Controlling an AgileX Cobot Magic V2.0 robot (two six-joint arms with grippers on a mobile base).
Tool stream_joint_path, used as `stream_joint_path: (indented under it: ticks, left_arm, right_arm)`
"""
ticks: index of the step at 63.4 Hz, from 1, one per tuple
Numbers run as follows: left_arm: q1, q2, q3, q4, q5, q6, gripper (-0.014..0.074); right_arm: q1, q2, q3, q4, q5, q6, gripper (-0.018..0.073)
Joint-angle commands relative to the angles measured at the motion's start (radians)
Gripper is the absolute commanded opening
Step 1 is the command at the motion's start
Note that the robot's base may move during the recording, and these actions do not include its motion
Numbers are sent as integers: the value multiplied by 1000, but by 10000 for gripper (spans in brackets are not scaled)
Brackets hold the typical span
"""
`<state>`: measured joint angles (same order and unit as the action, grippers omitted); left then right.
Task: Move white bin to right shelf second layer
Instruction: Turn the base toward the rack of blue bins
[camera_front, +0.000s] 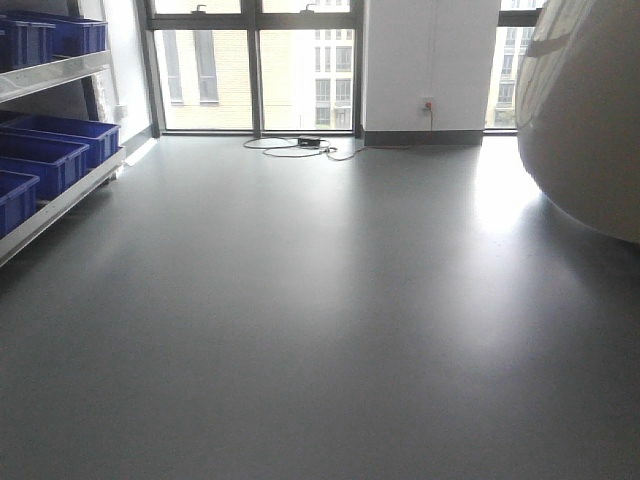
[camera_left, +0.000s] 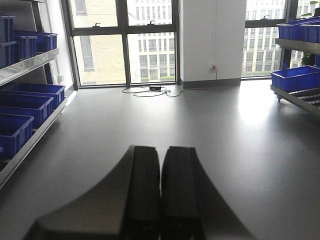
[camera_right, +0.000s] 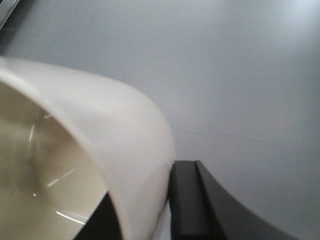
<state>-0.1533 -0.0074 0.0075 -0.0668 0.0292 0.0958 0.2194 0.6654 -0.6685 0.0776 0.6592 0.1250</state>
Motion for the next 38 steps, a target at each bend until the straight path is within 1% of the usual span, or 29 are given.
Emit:
stream_joint_path:
  ticks: [1,38]
  left_arm:
    - [-3,-17,33,-8,-90,-7,85]
    - [-3,-17,33,-8,-90,-7,85]
  right_arm:
    - [-6,-2,-31,7,-86,-3,55]
    - [-6,-2,-31,7,-86,-3,55]
